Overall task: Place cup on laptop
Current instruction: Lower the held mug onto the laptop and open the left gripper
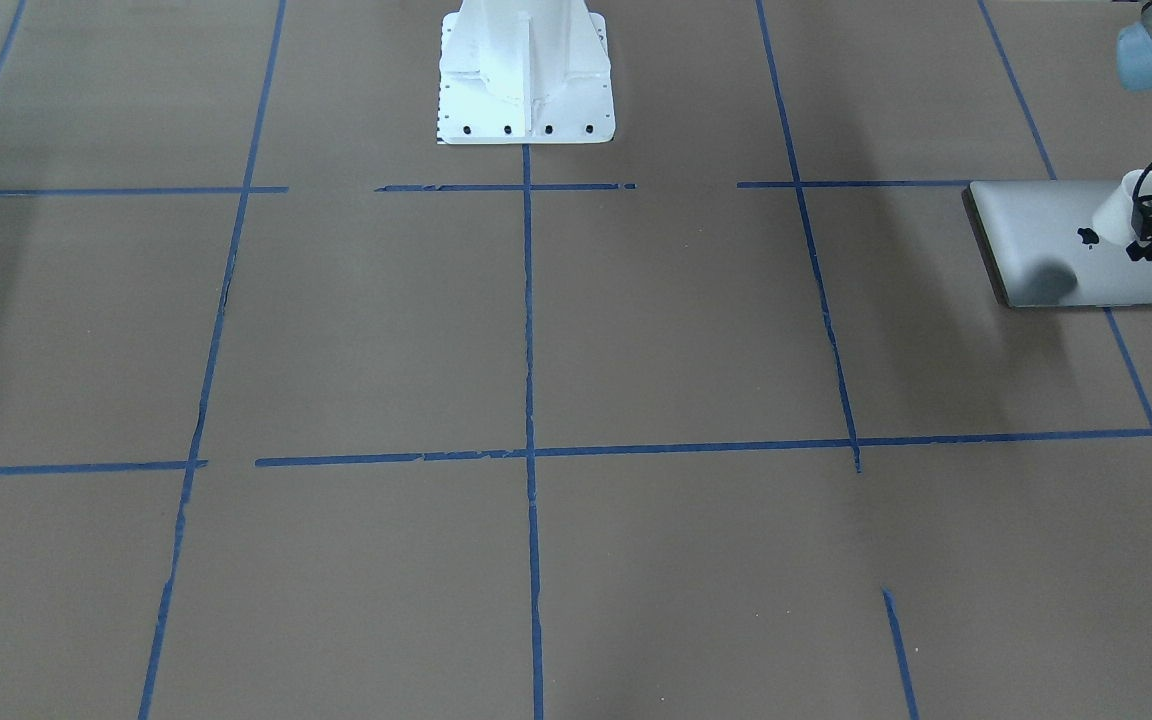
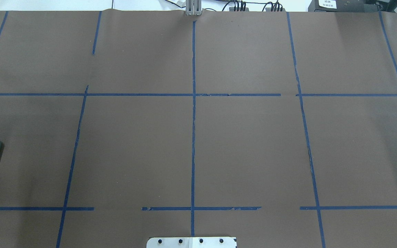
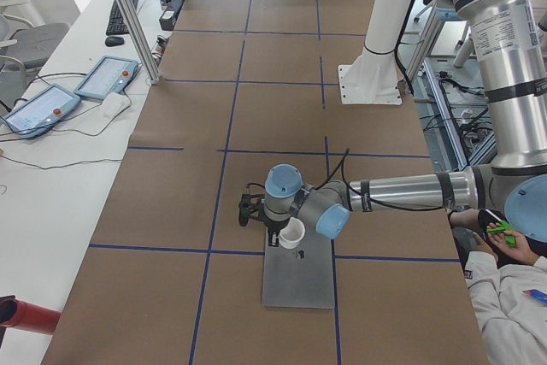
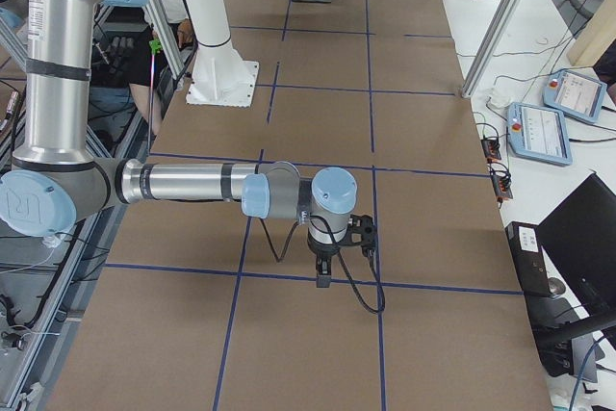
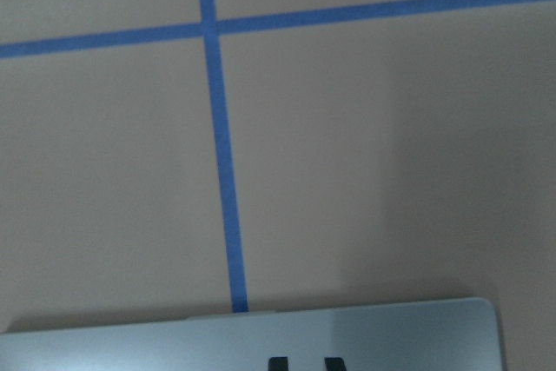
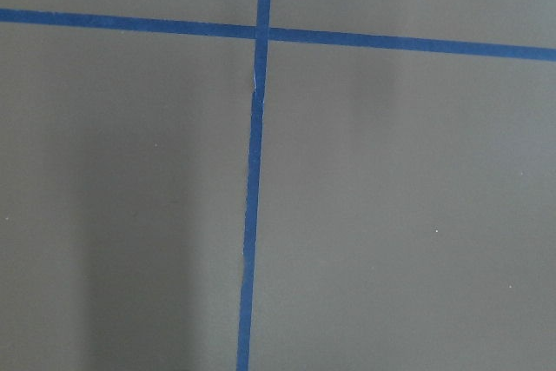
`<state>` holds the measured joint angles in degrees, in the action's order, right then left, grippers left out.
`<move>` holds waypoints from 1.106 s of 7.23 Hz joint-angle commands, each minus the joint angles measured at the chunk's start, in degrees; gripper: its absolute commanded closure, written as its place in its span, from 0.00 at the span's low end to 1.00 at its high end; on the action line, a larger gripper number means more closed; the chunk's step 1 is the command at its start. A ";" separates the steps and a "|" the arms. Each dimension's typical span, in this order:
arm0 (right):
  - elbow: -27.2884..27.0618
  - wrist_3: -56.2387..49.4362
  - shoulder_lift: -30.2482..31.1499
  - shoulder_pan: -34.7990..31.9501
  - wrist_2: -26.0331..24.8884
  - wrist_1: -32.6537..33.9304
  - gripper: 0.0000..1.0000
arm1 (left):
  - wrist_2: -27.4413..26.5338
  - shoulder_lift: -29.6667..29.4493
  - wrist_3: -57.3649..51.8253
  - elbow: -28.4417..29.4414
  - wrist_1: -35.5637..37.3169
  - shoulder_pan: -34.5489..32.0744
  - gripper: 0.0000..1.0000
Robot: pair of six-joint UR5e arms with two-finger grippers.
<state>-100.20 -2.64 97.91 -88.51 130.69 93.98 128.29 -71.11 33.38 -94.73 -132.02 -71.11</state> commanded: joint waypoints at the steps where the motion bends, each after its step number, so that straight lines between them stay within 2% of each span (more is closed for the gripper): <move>1: 0.00 0.00 0.00 0.00 0.00 0.06 0.00 | -2.24 3.96 5.89 3.91 -11.39 0.36 1.00; 4: 0.00 0.00 0.00 0.00 0.00 0.06 0.00 | -3.13 3.17 6.95 7.00 -11.94 4.29 1.00; 5: 0.00 0.00 0.00 0.00 0.00 0.06 0.00 | -2.87 0.91 7.05 9.71 -12.03 5.79 1.00; 8: 0.00 0.00 0.00 0.00 0.00 0.06 0.00 | -2.69 -0.86 7.14 10.00 -11.95 6.51 1.00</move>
<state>-100.19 -2.64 97.91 -88.51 130.67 93.98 125.53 -71.06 40.49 -84.86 -143.97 -64.89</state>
